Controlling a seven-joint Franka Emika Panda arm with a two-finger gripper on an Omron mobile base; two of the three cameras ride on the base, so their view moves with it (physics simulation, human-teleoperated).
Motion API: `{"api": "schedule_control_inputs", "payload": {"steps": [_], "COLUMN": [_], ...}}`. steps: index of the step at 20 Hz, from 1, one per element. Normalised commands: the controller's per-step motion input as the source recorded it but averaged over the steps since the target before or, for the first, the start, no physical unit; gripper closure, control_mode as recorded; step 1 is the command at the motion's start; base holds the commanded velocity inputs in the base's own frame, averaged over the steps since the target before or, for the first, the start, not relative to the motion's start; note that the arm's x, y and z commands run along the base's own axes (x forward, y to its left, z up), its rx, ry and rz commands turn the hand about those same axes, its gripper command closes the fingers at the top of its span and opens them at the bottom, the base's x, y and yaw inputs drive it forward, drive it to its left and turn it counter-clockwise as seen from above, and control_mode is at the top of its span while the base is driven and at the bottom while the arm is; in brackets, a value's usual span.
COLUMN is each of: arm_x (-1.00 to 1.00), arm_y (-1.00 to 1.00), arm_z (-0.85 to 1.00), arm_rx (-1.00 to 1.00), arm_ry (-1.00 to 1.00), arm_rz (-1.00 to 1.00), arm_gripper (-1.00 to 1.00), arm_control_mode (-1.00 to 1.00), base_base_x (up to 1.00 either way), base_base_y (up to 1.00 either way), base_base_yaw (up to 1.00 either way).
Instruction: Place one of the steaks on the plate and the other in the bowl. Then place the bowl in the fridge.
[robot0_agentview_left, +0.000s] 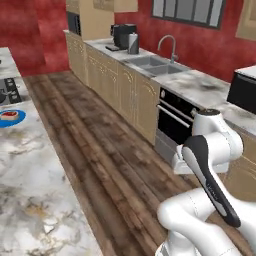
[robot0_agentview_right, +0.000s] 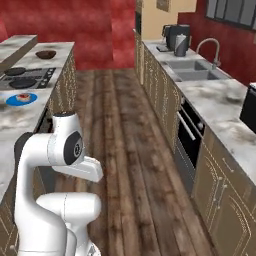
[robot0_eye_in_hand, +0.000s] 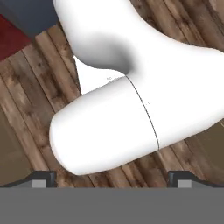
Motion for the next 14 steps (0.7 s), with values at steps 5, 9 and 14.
{"api": "schedule_control_inputs", "payload": {"steps": [5, 9, 14], "arm_x": [0.00, 0.00, 0.00], "arm_y": [0.00, 0.00, 0.00], "arm_z": [0.00, 0.00, 0.00], "arm_rx": [0.00, 0.00, 0.00], "arm_ry": [0.00, 0.00, 0.00], "arm_rz": [0.00, 0.00, 0.00], "arm_gripper": [-1.00, -1.00, -1.00], "arm_control_mode": [1.00, 1.00, 1.00], "base_base_x": [0.96, 0.98, 1.00], "base_base_y": [-0.44, -0.47, -0.06], "base_base_yaw": [0.52, 0.39, 0.20]}}
